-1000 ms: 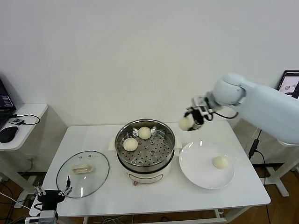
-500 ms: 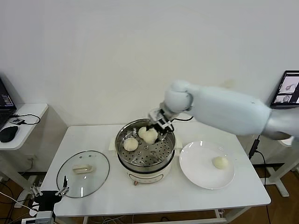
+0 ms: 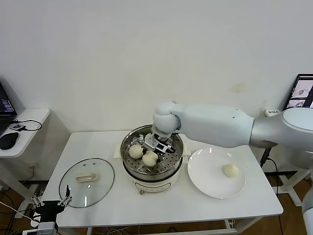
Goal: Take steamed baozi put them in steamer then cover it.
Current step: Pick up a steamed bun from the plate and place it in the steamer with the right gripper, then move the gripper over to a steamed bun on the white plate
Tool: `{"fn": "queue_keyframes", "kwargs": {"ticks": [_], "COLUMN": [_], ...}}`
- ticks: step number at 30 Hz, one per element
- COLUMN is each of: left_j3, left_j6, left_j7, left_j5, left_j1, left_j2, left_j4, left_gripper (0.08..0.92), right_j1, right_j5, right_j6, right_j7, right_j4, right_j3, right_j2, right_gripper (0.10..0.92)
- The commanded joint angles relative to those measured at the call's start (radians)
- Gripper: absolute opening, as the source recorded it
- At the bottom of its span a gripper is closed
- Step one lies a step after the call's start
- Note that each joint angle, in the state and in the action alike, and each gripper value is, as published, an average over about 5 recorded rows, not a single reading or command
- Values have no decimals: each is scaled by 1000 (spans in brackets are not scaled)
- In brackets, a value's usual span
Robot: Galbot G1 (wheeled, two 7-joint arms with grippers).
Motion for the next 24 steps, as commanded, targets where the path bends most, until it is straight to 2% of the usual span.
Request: {"fn": "queue_keyframes", "kwargs": {"ticks": [1,4,11,14,18,24], "left_j3": [0,1,1,0,2,9], "left_j6": [0,-1,0,1,2,3], "left_j7": [-1,-1,0,2,4,7], "left_j5": [1,1,2,1,2,1], "left_j1": [-2,-3,-9,-12,-16,-22], "left_j2": [-1,-1,6,12,20,35], "left_j4": [3,5,4,2,1,-1], "left_gripper": [823,823,823,823,823,823], "right_j1": [-7,-2,47,74,98,107], "right_j5": [-56,-49,18,86,152,124], "right_j6": [84,86,66,3,-161,-353], "right_j7": [2,7,1,-19,-42,-51], "right_j4": [-10,-9,5,24,64,130], "right_j3": [-28,-22,40,83,137,163], "right_j2": [32,25,-37,-101,-216,-424], "right_gripper": [631,666,811,821,823,823]}}
